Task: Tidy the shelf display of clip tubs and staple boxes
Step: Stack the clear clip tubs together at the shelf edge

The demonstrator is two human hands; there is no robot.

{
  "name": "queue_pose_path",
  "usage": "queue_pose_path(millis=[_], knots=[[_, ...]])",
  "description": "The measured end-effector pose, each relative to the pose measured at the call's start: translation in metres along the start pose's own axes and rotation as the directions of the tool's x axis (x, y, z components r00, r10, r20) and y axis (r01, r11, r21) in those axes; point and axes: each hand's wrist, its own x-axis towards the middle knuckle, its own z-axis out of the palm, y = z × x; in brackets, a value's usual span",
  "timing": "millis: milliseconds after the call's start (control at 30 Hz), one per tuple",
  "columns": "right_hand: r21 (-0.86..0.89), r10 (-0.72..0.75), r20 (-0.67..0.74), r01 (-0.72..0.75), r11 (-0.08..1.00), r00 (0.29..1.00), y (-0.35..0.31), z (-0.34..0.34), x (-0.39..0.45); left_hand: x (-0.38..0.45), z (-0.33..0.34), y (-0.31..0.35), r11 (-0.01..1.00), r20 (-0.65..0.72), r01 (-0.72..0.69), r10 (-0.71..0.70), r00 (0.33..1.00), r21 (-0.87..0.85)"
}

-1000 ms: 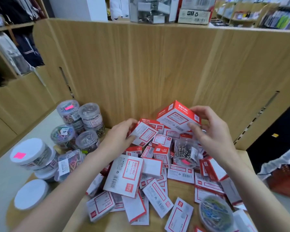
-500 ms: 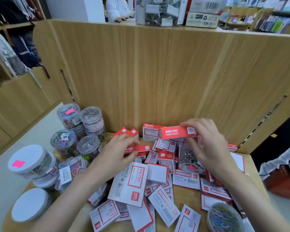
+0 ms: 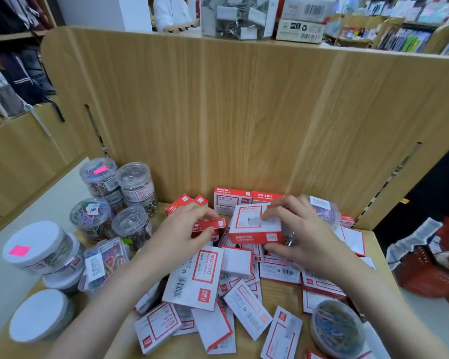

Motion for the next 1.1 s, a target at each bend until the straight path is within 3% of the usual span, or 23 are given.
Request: queue_pose_path(millis=[133,267,367,567,700,833,933,1100], knots=[[0.158,0.083,-0.088,-0.068,0.985,0.993,0.0,-0.013,-0.008,-0.001,-0.003,0.013,0.996,-0.031,-0.083,0.082,0.996,-0.028],[0.038,0.052,-0.048,-0.051,0.998,0.997,0.006,-0.012,-0.037,-0.005,0.006,0.033,0.97,0.063,-0.244,0.243,0.968,0.018],[0.122,0.111,-0.064,-0.102,0.987,0.992,0.001,-0.013,-0.058,-0.009,0.02,0.04,0.96,0.117,-0.273,0.264,0.957,0.068],[-0.039,0.074,0.153,-0.069,0.997,0.985,-0.01,-0.009,-0.075,-0.01,0.029,0.041,0.961,0.111,-0.265,0.255,0.96,0.077],[-0.121,0.038,0.194,-0.015,0.993,0.98,-0.019,0.002,-0.07,-0.015,0.032,0.042,0.968,0.064,-0.251,0.25,0.966,0.023],[0.293,0.131,0.067,-0.145,0.945,0.989,-0.026,-0.02,-0.059,-0.02,0.026,0.044,0.964,0.029,-0.264,0.264,0.964,-0.019],[0.665,0.221,0.02,-0.177,0.725,0.975,-0.032,-0.032,-0.046,-0.03,0.019,0.05,0.964,0.046,-0.248,0.253,0.966,-0.096],[0.768,0.18,0.017,-0.128,0.627,0.984,-0.052,-0.025,-0.002,-0.044,-0.001,0.046,0.987,-0.084,-0.161,0.159,0.984,-0.023]])
